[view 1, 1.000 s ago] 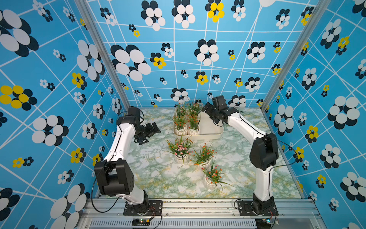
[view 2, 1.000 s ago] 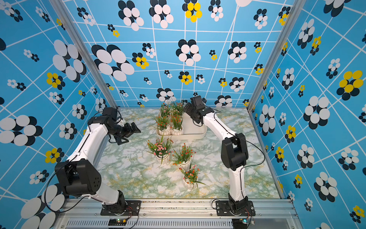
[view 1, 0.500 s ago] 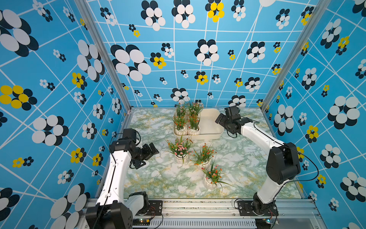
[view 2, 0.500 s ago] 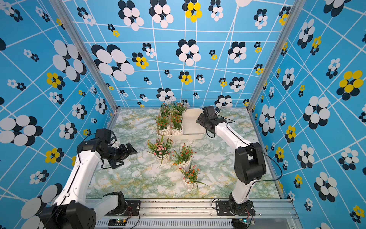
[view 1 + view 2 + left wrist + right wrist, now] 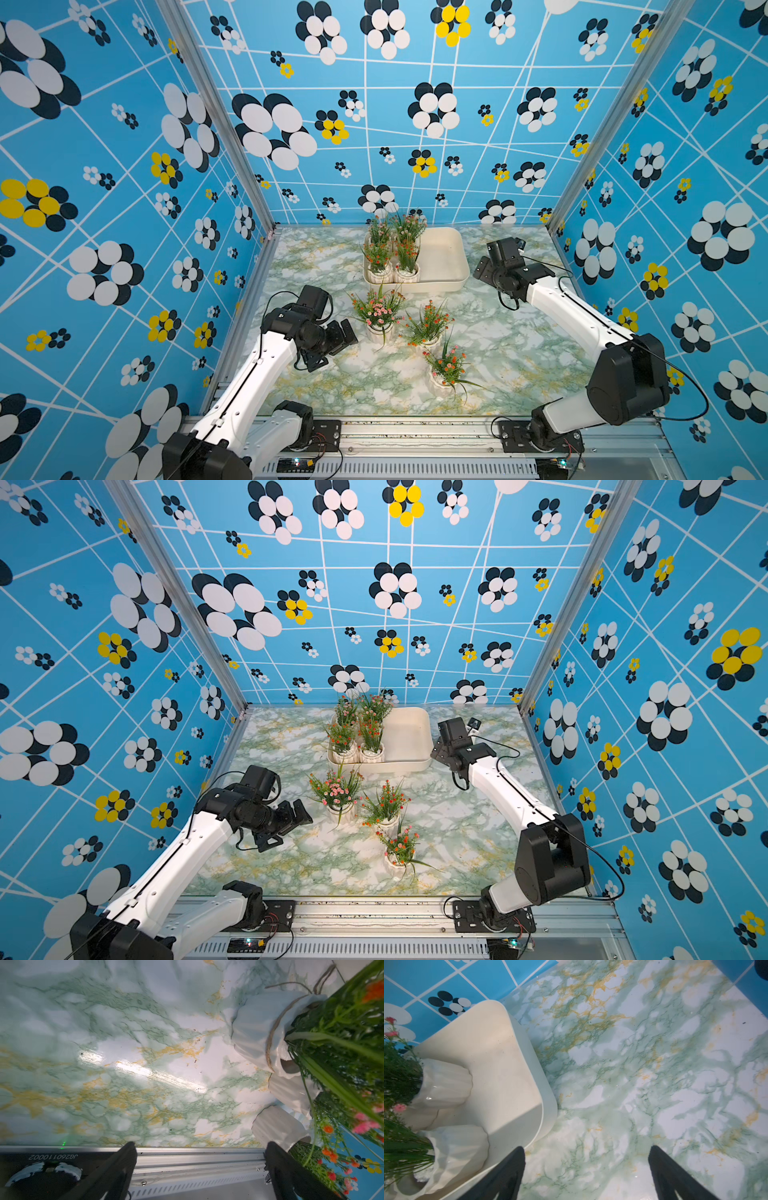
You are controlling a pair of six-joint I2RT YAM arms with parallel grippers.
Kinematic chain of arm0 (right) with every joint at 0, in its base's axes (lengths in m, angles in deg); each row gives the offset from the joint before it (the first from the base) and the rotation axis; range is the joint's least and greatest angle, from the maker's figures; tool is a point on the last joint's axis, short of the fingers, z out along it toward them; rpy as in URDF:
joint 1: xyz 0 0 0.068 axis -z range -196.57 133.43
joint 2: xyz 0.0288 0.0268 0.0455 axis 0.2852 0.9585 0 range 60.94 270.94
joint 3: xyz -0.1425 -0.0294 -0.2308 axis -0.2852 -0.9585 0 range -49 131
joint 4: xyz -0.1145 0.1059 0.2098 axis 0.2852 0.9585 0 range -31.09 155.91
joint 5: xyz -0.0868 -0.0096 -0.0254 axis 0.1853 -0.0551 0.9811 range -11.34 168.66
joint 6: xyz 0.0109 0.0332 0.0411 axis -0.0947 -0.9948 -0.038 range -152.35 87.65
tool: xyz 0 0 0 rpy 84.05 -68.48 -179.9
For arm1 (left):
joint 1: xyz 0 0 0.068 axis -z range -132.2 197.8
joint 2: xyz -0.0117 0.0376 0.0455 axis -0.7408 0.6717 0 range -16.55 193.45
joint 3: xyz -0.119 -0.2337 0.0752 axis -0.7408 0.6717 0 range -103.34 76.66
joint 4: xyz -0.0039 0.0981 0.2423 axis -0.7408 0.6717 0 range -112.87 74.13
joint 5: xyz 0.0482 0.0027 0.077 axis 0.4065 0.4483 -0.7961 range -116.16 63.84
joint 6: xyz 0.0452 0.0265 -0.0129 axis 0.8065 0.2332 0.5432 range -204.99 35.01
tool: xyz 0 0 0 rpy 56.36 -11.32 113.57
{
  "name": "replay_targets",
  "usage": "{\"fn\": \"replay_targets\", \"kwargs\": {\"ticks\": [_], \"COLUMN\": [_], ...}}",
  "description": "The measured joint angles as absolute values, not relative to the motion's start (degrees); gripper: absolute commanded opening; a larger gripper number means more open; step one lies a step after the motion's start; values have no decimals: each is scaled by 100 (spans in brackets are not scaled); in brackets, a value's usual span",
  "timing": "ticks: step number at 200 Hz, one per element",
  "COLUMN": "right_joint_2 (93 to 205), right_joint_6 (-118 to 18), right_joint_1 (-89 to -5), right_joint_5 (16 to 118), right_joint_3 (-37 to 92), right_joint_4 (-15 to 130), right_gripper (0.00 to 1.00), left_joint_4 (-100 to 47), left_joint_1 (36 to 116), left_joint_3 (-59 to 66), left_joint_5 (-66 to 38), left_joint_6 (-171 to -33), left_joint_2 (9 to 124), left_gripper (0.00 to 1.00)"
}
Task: Put the potted gypsophila into the storage box
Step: Pick up the baby's breath potted plant from the center of the board.
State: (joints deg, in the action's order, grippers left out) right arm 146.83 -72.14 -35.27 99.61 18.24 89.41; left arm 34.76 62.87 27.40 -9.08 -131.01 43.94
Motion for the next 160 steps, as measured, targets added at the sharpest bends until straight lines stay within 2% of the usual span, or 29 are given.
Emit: {"fn": "replay_targets", "kwargs": {"ticks": [59, 160], "right_joint_2": [14335, 14722], "right_joint_6": [-6727, -6274], "right_joint_1": [-3059, -2749], "right_joint_5": [9587, 8994], "right_joint_3": [1138, 963], "right_joint_4": [8976, 8823], "right_gripper": [86, 86], "left_joint_4": [2630, 2064], "left_joint_1": [6709, 6954], "left_joint_3": [2697, 2430], "left_joint_5": [-1100, -1124], "left_joint_6": [-13761, -14316], "left_joint_2": [5340, 6151], "left_gripper": [100, 99]}}
